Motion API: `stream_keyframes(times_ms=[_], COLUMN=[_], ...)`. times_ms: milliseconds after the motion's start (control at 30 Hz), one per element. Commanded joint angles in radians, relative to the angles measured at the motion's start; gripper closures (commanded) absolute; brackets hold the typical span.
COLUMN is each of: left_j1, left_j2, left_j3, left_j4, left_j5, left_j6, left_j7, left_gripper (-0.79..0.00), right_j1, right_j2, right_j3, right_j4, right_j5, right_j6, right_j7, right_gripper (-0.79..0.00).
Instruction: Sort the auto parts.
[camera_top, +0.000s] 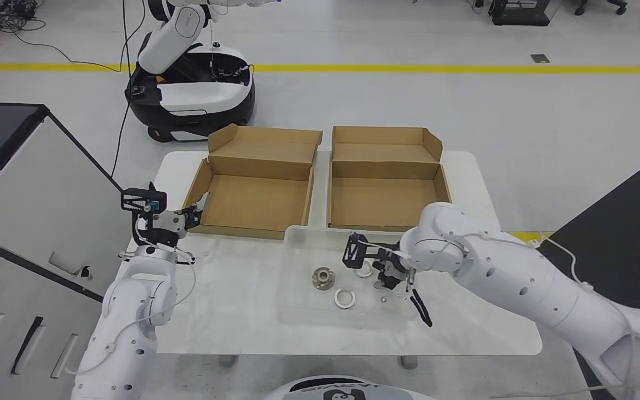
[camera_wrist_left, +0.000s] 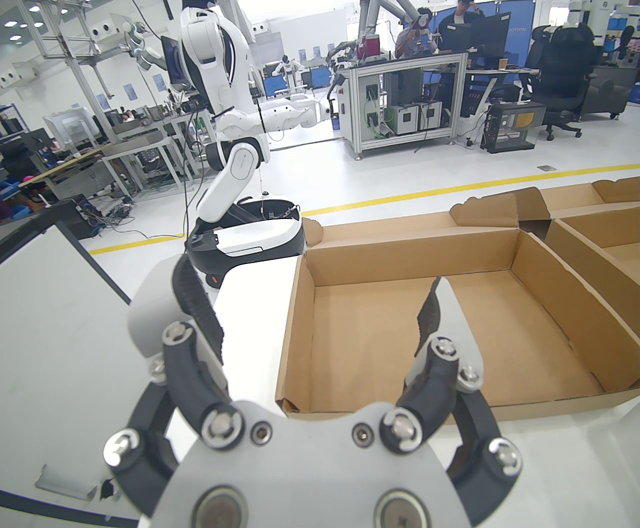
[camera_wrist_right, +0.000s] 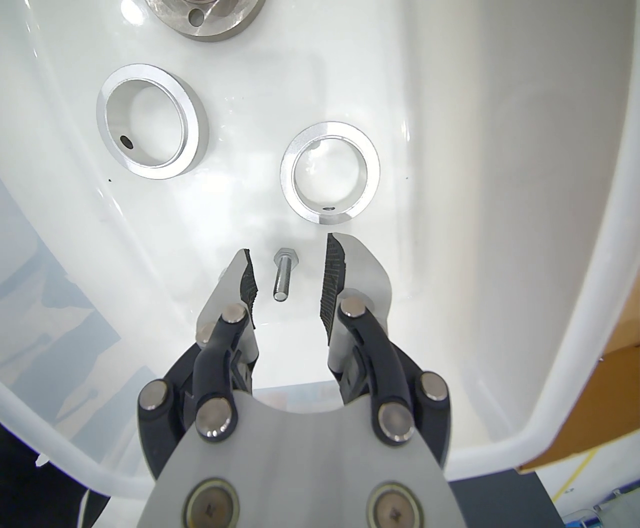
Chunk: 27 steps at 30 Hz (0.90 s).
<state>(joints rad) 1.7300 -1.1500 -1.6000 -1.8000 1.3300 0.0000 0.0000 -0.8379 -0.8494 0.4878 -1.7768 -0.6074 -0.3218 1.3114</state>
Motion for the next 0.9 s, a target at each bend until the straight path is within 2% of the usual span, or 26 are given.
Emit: stream_keyframes(times_ms=[0, 433, 500, 733, 800, 867], left_j1=[0.0, 0.0, 0.0, 0.0, 0.0, 0.0], left_j2=[0.0, 0.0, 0.0, 0.0, 0.0, 0.0], left_j3=[0.0, 0.0, 0.0, 0.0, 0.0, 0.0], left_j4=[0.0, 0.0, 0.0, 0.0, 0.0, 0.0], left_j5=[0.0, 0.0, 0.0, 0.0, 0.0, 0.0], left_j6=[0.0, 0.0, 0.0, 0.0, 0.0, 0.0], left_j7=[0.0, 0.0, 0.0, 0.0, 0.0, 0.0], left_gripper=[-0.785, -0.785, -0.785, -0.785, -0.785, -0.785], right_j1=[-0.004, -0.021, -0.023, -0.03, -0.032, -0.034], right_j2=[-0.001, -0.004, -0.005, -0.007, -0.007, -0.007], right_j3=[0.002, 0.013, 0.015, 0.02, 0.023, 0.027], right_j4=[-0.003, -0.01, -0.011, -0.015, -0.018, -0.02], right_j5=[0.001, -0.003, -0.004, -0.006, -0.006, -0.007], right_j6=[0.002, -0.003, -0.003, -0.004, -0.003, -0.004], right_j7=[0.003, 0.021, 0.023, 0.033, 0.038, 0.043], right_gripper=[-0.342, -0.329, -0.308, -0.111, -0.009, 0.0])
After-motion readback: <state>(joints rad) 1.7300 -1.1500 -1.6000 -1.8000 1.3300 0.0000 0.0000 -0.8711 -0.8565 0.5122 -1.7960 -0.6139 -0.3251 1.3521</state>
